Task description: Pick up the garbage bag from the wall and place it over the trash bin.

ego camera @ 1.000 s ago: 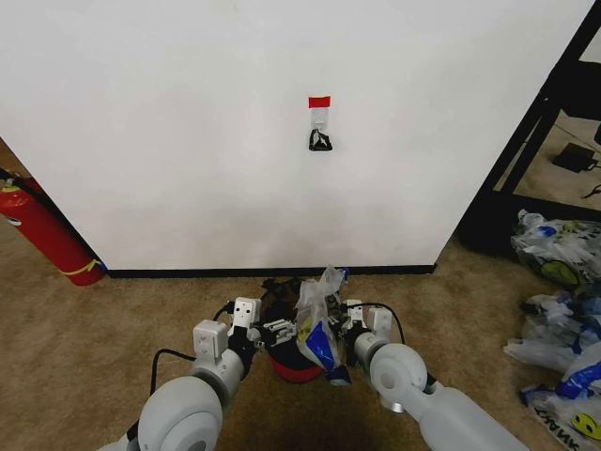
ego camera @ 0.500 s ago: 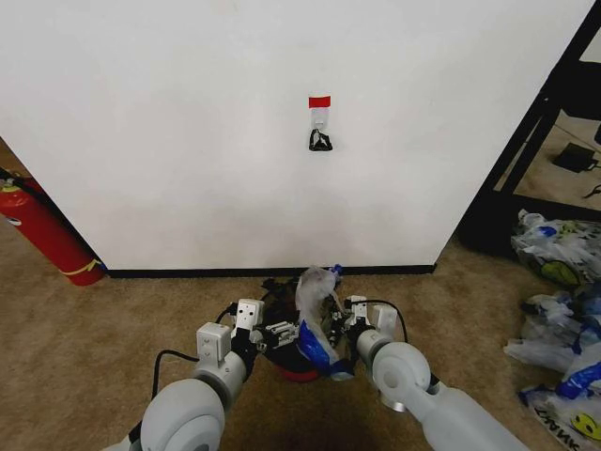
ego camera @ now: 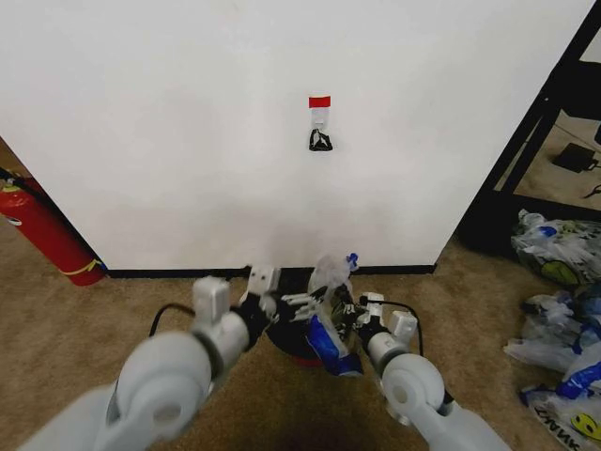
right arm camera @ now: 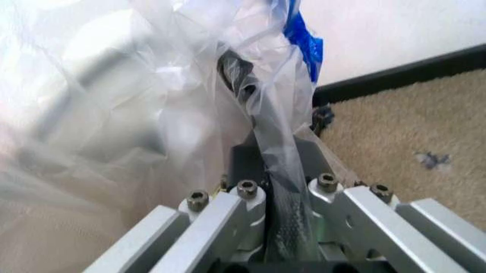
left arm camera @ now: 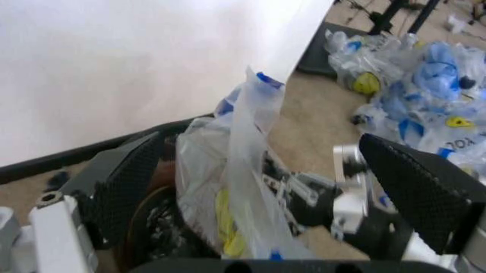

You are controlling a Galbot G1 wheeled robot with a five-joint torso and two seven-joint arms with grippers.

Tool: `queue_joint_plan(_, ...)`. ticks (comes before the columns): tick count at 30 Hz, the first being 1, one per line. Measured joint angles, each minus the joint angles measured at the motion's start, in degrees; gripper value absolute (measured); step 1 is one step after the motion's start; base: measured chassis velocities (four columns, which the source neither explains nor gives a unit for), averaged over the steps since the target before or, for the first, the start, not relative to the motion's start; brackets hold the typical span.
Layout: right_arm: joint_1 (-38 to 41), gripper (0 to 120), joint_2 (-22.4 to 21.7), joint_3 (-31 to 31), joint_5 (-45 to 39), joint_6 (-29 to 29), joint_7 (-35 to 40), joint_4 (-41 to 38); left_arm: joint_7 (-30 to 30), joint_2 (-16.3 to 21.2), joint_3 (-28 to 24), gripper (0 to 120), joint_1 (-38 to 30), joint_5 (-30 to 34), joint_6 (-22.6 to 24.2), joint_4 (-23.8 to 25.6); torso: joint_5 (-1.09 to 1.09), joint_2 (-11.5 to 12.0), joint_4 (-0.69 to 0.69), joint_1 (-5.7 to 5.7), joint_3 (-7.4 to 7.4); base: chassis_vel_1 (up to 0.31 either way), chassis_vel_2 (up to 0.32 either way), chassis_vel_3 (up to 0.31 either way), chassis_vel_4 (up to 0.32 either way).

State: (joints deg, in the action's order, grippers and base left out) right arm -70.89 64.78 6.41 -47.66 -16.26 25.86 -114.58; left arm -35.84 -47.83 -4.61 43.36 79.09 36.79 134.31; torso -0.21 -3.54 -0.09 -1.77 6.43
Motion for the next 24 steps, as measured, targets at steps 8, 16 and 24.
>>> queue_joint_plan(8,-2.3,1,-0.2,2.3,0.8,0.2,-0.5,-1.6,-0.8,-4.0,-12.3,98,-11.0,1.3,0.4,-9.2,0.0,0.0,0.01,0.0,0.0,0.0,0.0,0.0,0.0)
queue_joint_plan(16,-3.1,1,0.1,2.7,1.6,0.3,-1.0,-1.8,-0.7,-7.0,-17.1,72,-14.0,-0.7,-1.4,-14.7,0.0,0.0,0.02,0.0,0.0,0.0,0.0,0.0,0.0)
queue_joint_plan(24,-2.8,1,0.0,2.7,1.5,0.3,-1.2,-1.4,0.0,-8.1,-18.6,40,-15.6,-2.1,-2.2,-17.0,-0.01,0.0,0.01,0.0,0.0,0.0,0.0,0.0,0.0)
